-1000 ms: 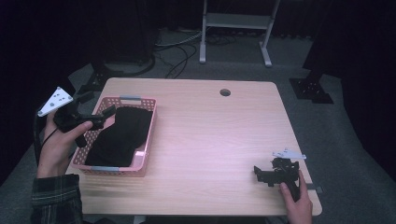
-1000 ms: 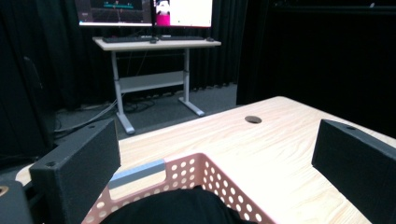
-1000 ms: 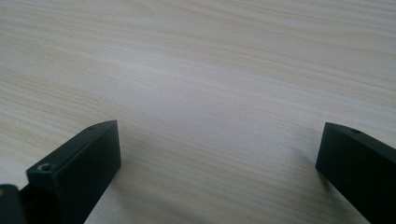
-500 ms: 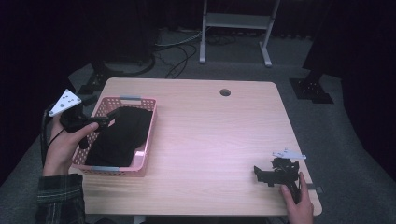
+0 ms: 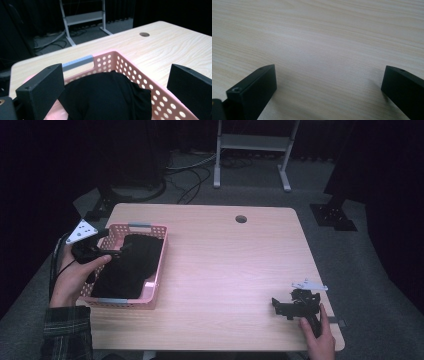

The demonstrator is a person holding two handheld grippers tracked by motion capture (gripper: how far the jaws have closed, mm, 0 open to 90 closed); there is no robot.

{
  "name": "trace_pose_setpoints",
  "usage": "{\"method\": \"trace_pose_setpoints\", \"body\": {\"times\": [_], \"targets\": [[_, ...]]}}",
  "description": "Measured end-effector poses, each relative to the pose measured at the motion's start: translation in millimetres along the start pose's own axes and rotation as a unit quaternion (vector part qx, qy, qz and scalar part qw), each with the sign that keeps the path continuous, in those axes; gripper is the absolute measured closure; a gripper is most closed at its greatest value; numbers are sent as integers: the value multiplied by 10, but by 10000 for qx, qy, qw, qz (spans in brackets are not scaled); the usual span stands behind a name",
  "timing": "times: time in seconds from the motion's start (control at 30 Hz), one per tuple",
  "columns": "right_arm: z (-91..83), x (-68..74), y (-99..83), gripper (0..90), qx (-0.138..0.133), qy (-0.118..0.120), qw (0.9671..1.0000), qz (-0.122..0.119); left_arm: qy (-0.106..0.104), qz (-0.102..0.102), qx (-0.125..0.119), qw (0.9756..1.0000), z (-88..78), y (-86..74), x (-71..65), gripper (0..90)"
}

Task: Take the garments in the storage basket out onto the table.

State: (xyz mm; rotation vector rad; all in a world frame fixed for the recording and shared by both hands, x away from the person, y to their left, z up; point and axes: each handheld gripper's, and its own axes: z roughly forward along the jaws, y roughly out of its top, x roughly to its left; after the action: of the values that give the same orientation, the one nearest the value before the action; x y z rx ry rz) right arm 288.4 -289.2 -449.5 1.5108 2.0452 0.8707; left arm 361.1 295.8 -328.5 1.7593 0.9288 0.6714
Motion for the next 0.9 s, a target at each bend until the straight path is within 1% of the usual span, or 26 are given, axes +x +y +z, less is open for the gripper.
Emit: {"method": "trace_pose_setpoints", "body": {"times": [0.1,0.2,0.47,0.5,0.63,0.7,0.77,0.83,0.9], "targets": [[0,0,0,0,0,0,10000,0,-28,-32,122,9999,48,-18,3,3],[0,0,0,0,0,0,10000,0,-37,-6,181,9998,69,-26,11,3],[0,0,0,0,-1,0,10000,0,22,-54,381,9993,158,-62,47,3],[0,0,0,0,-3,0,10000,-3,26,-65,443,9990,184,-72,54,3],[0,0,0,0,-1,0,10000,-1,33,-84,526,9986,231,-92,64,3],[0,0,0,0,-1,0,10000,0,55,-86,628,9980,280,-113,69,3],[0,0,0,0,-1,0,10000,-1,52,-94,645,9979,296,-119,70,3],[0,0,0,0,-1,1,10000,1,65,-91,734,9972,336,-136,73,3],[0,0,-1,0,-1,1,10000,-1,60,-81,764,9970,351,-143,72,3]]}}
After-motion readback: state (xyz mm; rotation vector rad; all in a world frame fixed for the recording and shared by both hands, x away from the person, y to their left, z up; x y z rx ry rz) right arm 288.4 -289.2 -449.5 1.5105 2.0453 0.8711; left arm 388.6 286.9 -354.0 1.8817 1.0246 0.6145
